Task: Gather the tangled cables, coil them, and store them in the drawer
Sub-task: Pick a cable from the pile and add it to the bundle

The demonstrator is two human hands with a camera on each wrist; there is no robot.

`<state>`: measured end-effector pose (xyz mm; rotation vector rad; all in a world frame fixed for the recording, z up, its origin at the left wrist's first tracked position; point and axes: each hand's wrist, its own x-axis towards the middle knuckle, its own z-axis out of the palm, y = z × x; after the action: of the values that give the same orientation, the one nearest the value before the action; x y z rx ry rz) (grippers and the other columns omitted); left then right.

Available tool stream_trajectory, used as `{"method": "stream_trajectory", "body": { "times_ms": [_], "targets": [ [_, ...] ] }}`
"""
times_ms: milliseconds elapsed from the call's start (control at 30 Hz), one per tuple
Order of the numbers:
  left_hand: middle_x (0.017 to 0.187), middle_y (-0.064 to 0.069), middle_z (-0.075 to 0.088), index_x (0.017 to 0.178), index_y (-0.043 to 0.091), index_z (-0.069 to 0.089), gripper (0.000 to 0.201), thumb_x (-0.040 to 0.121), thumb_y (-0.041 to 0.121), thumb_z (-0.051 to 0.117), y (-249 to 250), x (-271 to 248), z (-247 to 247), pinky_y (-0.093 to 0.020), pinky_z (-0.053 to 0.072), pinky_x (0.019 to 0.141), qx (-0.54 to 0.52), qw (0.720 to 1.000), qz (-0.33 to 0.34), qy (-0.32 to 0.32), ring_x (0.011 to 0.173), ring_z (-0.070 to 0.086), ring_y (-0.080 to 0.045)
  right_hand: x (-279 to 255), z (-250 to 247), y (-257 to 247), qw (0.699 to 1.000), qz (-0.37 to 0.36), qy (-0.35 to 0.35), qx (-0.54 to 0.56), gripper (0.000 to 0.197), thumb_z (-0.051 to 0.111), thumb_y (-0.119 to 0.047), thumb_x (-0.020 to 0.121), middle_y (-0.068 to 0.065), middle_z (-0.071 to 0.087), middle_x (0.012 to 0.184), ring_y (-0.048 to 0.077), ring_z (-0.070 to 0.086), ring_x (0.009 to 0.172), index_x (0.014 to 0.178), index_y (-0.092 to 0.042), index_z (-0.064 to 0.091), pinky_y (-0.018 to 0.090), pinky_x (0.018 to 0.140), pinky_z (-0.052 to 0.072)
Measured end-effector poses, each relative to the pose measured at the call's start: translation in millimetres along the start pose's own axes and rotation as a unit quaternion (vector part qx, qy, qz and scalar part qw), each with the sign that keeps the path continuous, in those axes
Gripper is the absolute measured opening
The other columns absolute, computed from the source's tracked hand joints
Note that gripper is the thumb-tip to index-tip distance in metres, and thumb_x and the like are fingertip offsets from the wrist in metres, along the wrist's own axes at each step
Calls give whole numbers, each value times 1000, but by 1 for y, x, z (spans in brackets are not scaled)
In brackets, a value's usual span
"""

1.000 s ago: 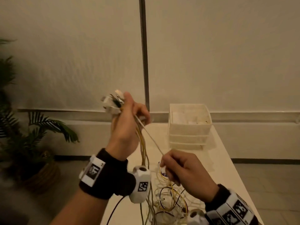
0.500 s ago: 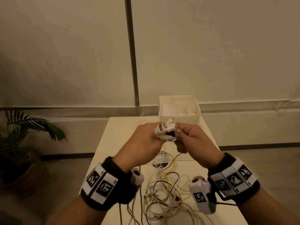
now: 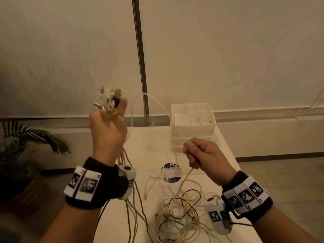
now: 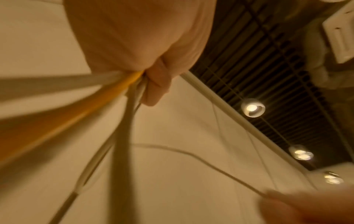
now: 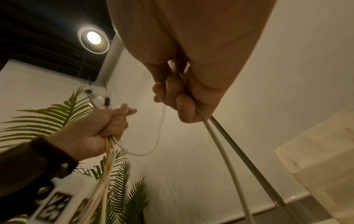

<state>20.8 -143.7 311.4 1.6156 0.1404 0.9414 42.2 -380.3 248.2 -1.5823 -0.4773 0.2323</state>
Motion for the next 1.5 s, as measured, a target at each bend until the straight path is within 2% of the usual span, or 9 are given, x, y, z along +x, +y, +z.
{"method": "stream_trajectory", "body": {
  "times_ms": [233,367,467,633,733,933,1133,1300,1500],
  "targets": [
    [69,28,63,105,25,65,20,92,10,66,16,-51,32,-4,38,52,80,916,101,-381,53,55,10,14,14,-31,997,-39,-70,3,26,45,-9,100,5,40,56,12,33,49,83,6,58,24,47,28],
    [65,6,64,79,14,66,20,88,-2,60,3,-38,26,-35,44,52,193,902,181,-341,57,55,-12,8,7,-35,995,-33,-89,3,28,44,-12,101,6,48,59,14,38,50,93,1,66,22,49,33],
    [51,11,57,67,20,61,34,91,-2,54,5,-31,22,-23,42,44,186,934,153,-265,45,49,-6,2,3,-30,995,-34,-91,11,26,44,-12,101,6,55,62,16,40,50,97,-7,69,20,50,36],
    [56,13,55,70,23,65,30,86,49,66,0,12,-9,-32,36,54,-15,1000,-7,-26,50,44,-10,-11,-5,-2,996,23,-81,18,26,47,-16,99,5,50,57,13,34,47,86,-8,69,21,47,30],
    [69,12,59,88,21,66,27,87,48,66,3,10,-9,-25,39,56,72,994,45,-65,55,51,1,-10,-6,3,997,50,-59,25,30,42,-9,101,5,45,55,12,32,47,84,-5,66,21,47,29],
    [80,16,68,96,26,68,17,88,11,72,14,-42,38,-12,47,59,133,907,117,-382,73,66,2,7,4,-21,993,38,-72,87,23,51,-18,97,6,44,54,11,30,43,83,-4,64,21,46,27],
    [66,7,61,79,16,65,14,88,7,68,-4,-32,32,-33,44,53,167,919,151,-323,58,55,-13,2,0,-26,977,37,-112,177,24,49,-21,91,6,45,56,12,27,44,87,-7,68,27,48,26],
    [51,15,50,74,21,62,23,92,6,62,-2,-35,33,-13,29,45,162,913,101,-359,45,44,-2,1,1,-27,976,24,-96,191,24,48,-21,91,8,43,58,14,25,45,89,-6,67,24,46,29],
    [78,7,64,92,19,69,11,95,26,61,-4,1,4,-35,48,53,60,991,38,-115,59,54,-10,-26,-7,9,973,58,-122,188,31,63,-37,87,4,46,53,11,28,40,85,-6,66,26,46,24]
  ]
}}
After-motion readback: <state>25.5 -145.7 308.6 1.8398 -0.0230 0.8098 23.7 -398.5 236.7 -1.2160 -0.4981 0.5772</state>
